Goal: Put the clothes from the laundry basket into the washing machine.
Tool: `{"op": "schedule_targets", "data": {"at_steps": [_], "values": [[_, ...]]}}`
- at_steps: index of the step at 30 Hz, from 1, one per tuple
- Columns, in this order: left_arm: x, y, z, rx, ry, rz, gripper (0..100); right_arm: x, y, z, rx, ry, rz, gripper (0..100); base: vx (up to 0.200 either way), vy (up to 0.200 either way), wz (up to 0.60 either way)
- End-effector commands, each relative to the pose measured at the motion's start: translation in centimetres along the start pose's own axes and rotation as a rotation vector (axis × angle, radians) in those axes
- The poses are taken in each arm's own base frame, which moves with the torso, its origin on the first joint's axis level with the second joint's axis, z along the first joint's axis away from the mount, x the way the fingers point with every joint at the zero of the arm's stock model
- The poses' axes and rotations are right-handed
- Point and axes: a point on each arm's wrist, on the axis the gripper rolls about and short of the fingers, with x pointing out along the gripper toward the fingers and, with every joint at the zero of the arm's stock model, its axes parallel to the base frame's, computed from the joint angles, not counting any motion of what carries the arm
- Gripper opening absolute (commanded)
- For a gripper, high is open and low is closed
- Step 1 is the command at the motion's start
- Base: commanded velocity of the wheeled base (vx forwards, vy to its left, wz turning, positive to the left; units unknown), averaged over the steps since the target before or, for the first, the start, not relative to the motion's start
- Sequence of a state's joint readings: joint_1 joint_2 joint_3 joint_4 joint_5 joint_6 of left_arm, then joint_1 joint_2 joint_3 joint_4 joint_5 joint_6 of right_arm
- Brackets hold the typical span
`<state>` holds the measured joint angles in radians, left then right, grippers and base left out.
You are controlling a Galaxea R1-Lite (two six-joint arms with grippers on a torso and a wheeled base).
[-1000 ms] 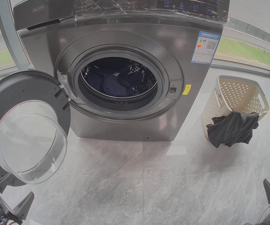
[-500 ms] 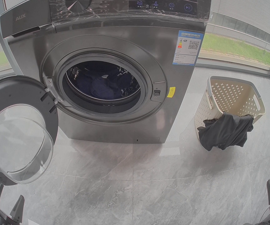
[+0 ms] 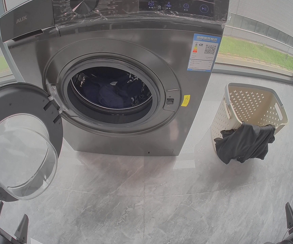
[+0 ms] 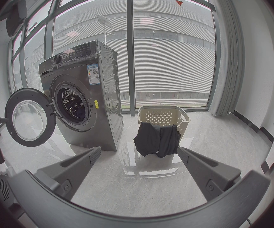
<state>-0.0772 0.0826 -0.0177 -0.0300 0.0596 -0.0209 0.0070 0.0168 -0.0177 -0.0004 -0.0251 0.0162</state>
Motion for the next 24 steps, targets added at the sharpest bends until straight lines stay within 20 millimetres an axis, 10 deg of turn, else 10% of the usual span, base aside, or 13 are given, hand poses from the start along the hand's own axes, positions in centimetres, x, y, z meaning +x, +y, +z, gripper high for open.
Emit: {"op": "schedule_targets", "data": {"at_steps": [1,9,24], "values": [[0.16,-0.02,-0.73,-0.026,0.048,0.007,100,0.03,-0.01,-0.48,-0.001,0.004,0.004,100,0.0,0.0,0.0],[-0.53,-0.22,-0.93,-0.002,-0.042,0.057,100,0.03,-0.01,-0.48,-0.006,0.004,0.004,100,0.0,0.0,0.0],[-0.53,-0.2,-0.93,-0.002,-0.042,0.041,100,0.05,0.0,-0.52,-0.007,0.007,0.004,100,0.0,-0.2,0.0]]}}
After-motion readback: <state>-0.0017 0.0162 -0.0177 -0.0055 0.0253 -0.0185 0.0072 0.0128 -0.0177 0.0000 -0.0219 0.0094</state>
